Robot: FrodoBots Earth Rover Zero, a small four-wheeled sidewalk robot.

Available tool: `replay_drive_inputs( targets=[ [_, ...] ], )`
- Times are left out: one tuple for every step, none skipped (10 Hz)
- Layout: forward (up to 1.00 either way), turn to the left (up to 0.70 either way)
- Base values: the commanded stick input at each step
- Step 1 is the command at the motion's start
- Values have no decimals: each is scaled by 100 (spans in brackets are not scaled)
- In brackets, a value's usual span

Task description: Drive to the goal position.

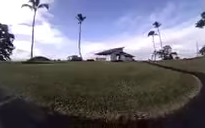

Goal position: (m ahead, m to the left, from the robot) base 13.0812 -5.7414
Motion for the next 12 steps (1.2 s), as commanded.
replay_drive_inputs(
  targets=[
    [0,-45],
    [0,-45],
    [0,-45],
    [0,-45],
    [0,-45],
    [0,-45],
    [0,-45],
    [0,-45],
    [0,-45],
    [0,-45],
    [0,-45],
    [0,-45]
  ],
)
